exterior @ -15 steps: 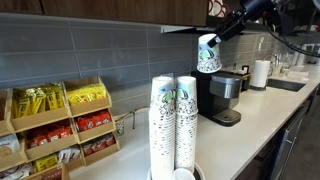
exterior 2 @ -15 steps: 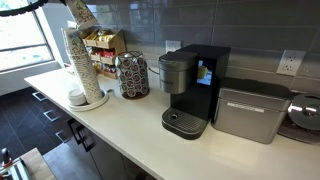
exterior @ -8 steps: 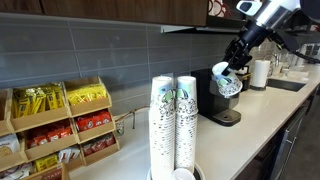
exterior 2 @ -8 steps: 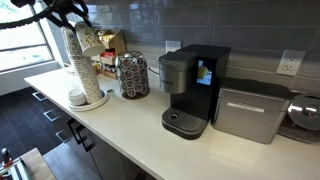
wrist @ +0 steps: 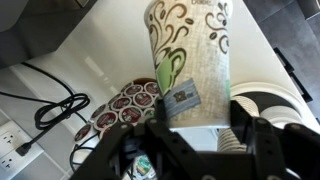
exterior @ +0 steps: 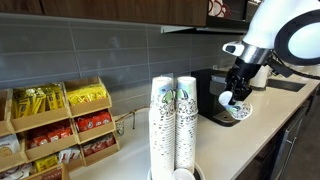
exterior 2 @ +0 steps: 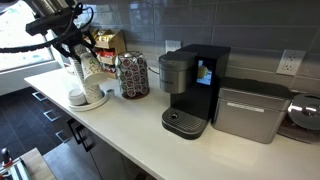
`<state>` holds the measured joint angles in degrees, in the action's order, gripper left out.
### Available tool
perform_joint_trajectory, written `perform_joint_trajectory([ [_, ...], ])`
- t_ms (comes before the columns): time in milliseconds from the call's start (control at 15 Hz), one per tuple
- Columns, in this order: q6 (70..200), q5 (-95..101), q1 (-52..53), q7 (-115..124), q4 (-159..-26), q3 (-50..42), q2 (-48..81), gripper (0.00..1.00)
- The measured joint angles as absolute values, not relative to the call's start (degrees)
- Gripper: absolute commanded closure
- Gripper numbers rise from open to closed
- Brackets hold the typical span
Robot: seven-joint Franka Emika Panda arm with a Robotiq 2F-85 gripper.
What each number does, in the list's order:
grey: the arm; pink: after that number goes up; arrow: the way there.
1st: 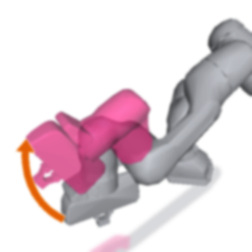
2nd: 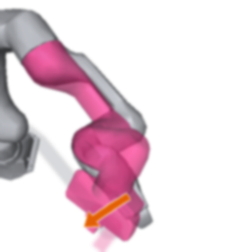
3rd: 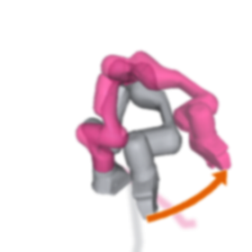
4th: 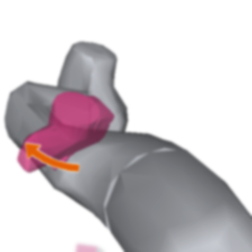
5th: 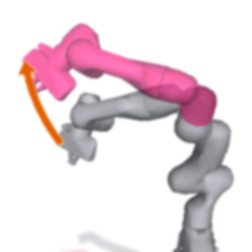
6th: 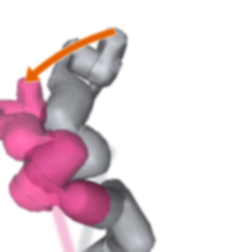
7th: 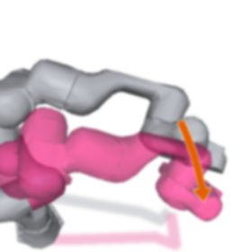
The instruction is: Pick up one paper cup from the stack on the right and place it the right way up on the kitchen counter
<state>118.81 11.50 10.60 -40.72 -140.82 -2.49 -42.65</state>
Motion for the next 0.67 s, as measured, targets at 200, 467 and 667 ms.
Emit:
perform_joint_trajectory([
  [200, 118.8, 11.5, 10.6, -40.7, -140.3, -2.5, -43.0, 0.36],
  [467, 118.8, 11.5, 10.6, -40.7, -140.2, -2.5, -43.0, 0.61],
  [667, 118.8, 11.6, 10.6, -40.7, -140.2, -2.5, -42.9, 0.61],
])
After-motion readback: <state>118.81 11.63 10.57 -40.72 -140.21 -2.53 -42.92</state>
